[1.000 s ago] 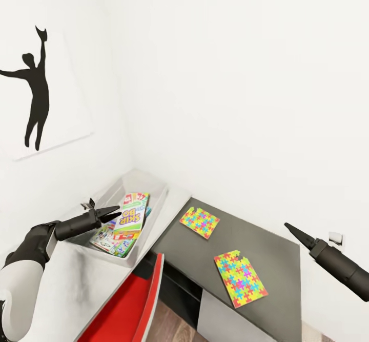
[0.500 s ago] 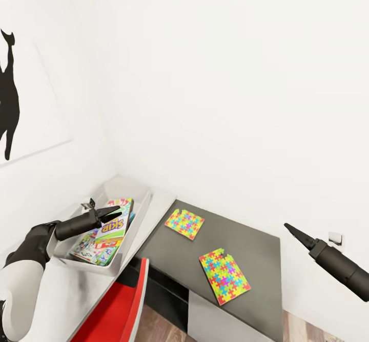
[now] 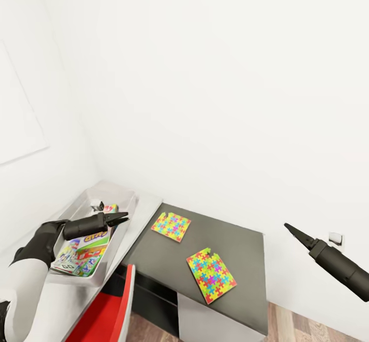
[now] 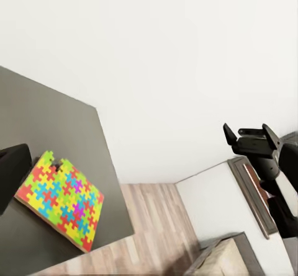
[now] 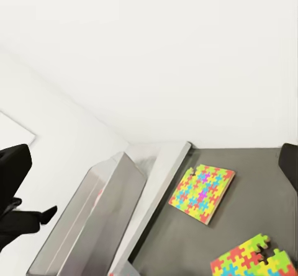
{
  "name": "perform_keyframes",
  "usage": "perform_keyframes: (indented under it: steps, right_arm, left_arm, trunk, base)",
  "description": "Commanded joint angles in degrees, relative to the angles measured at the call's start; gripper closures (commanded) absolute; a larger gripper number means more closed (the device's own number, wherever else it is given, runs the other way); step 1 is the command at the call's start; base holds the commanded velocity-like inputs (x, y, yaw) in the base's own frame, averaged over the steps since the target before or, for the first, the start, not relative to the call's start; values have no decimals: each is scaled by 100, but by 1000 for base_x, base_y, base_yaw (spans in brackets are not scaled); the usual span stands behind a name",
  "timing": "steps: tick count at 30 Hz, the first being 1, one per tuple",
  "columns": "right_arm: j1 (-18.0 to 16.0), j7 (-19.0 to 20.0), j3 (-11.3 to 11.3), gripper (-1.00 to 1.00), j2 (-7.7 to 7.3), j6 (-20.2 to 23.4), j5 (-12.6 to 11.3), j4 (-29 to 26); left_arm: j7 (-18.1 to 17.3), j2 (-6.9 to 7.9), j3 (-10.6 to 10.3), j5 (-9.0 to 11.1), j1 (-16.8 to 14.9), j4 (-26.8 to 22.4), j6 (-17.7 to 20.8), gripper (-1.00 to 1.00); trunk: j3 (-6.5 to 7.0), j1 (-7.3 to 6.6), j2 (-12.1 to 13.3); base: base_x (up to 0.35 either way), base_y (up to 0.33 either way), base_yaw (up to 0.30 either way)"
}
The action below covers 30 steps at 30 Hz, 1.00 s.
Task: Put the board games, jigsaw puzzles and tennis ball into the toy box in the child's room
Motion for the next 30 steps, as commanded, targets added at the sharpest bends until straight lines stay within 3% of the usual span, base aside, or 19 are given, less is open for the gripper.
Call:
perform_keyframes:
  steps: [1,7,10,15,30]
  right_arm:
    - [-8,4,-5,-100,2,31,-14,1]
    - [-12,-5,-5,-100,6,27,-15,20]
    - [-13,-14,-8,-100,6,26,-17,37]
    - [-13,-25,-5,-100,6,26,-7,67]
    - [-13,-45,-4,-100,6,26,-8,68]
  left_arm:
    - [-45,-7,13,-62,-5,-5,62,-100]
    - [-45,-21,-26,-77,-5,-5,64,-100]
    - [-19,-27,-152,-76,-5,-5,68,-100]
    - [392,-101,-325,-63,-5,-5,72,-100]
    - [503,-145,-363,-60,-5,-5,65,-100]
  trunk:
    - [-5,4,-12]
    - [36,4,-12]
    - [57,4,-12]
    - [80,4,-12]
    - [92,4,-12]
  base:
    - [0,0,-206]
    - [0,0,-206]
    - [0,0,-206]
    - [0,0,-153]
    - [0,0,-49]
